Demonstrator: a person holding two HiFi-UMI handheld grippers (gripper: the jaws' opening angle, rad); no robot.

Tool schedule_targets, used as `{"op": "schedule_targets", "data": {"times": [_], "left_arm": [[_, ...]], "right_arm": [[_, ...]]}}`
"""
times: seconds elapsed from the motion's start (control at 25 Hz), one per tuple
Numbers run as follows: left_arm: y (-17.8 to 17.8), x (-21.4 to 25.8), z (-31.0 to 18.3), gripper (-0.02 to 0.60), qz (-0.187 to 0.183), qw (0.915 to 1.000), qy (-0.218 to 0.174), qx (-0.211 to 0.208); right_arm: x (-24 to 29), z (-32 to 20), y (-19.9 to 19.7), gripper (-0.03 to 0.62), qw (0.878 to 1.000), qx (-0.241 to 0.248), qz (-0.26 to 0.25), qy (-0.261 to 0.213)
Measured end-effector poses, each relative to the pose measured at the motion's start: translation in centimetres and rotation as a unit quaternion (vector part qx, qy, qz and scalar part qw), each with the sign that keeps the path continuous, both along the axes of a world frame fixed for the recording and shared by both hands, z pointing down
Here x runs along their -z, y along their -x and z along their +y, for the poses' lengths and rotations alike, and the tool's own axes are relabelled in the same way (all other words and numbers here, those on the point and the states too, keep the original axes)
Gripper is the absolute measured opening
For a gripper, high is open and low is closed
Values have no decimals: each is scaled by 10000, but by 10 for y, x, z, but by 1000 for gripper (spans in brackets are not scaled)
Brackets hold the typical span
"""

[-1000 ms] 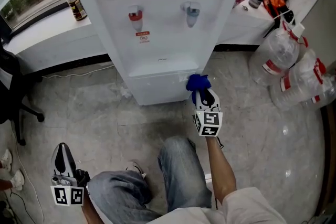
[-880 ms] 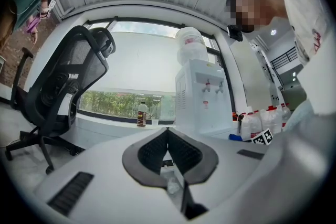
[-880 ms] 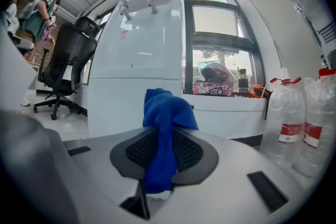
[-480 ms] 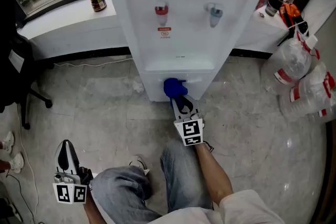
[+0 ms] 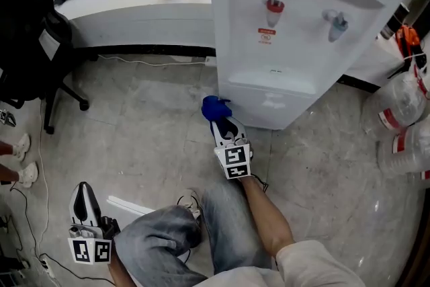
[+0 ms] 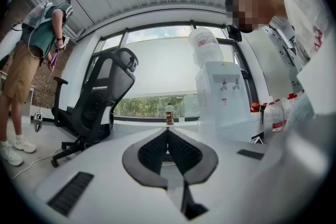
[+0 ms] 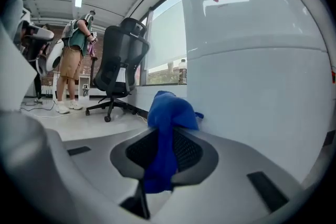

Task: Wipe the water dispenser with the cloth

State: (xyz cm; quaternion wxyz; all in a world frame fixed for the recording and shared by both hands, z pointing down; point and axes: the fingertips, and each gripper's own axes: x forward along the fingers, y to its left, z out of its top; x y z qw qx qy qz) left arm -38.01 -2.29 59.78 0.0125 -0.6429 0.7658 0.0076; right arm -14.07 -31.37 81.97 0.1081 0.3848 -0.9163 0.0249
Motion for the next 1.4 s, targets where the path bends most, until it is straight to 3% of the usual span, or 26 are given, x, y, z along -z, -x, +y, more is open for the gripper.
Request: {"op": "schedule_targets", "data": {"times": [0.24,0.52,0.8,0.96,1.16,1.4], "left_arm": [[5,-5,-6,11,64,10000,-9,-44],[-30,-15,-57,11,185,9972,-73,-717],[-71,-17,-96,11,208,9910,-125,-1316],[-85,-19,-108,11,223,9885,-109,-1490],[-90,-20,-108,11,229,9885,-110,-1493],[-69,-17,-81,11,164,9935,-64,-1129]], "right_arm": [[-3,-20,-30,89,9993,-364,78,37],[-3,-35,-142,89,9909,-1334,174,-9],[-5,-42,-265,89,9689,-2469,148,96],[-1,-39,-305,89,9598,-2803,98,113],[-3,-29,-288,89,9672,-2534,197,46],[-25,-15,-191,89,9885,-1477,299,153]]}}
